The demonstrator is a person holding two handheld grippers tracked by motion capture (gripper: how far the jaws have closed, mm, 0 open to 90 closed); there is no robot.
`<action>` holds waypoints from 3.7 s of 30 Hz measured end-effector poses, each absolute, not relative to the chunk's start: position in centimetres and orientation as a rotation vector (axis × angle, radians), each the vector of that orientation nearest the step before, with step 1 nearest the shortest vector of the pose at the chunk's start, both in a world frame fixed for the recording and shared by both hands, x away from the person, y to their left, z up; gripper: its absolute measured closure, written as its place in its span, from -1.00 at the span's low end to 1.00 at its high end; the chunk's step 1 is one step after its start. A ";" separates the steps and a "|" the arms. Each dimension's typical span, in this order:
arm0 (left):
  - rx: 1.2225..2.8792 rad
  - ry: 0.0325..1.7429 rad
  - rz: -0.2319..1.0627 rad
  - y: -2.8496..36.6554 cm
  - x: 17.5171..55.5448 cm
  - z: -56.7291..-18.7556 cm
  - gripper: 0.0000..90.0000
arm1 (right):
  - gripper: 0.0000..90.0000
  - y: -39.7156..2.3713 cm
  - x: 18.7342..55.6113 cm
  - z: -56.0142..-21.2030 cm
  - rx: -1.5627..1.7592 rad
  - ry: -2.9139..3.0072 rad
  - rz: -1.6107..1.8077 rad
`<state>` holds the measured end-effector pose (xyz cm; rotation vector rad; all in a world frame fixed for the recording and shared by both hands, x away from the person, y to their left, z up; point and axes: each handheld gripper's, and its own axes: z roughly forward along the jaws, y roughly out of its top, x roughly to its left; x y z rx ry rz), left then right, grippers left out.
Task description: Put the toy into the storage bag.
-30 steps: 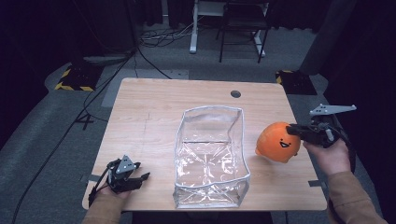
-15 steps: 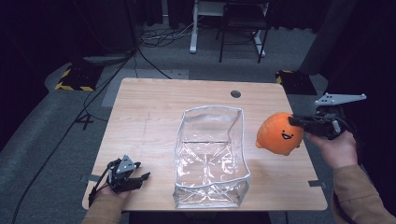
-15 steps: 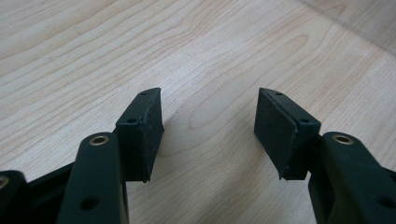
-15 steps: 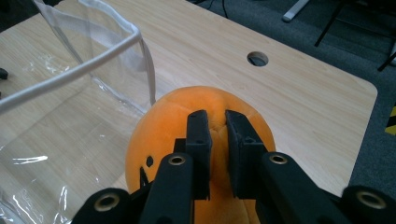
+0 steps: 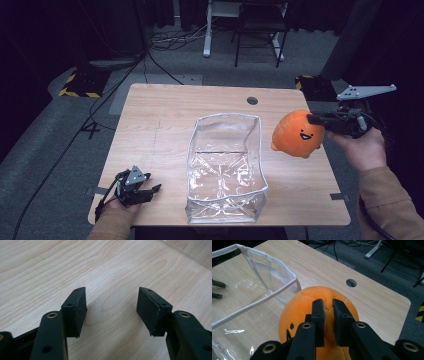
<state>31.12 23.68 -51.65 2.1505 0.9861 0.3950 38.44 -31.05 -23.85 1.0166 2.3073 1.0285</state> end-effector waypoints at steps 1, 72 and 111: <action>2.149 0.987 0.394 23.7 31.1 -51.7 -0.07 | 0.79 -30.9 38.4 -23.6 1.013 2.306 1.028; 2.153 0.987 0.394 23.2 31.9 -51.6 -0.10 | 0.79 -16.4 41.3 -17.7 0.623 2.538 1.190; 2.152 0.988 0.393 23.2 31.9 -51.6 -0.10 | 0.78 -9.6 42.7 -26.4 0.584 2.751 1.114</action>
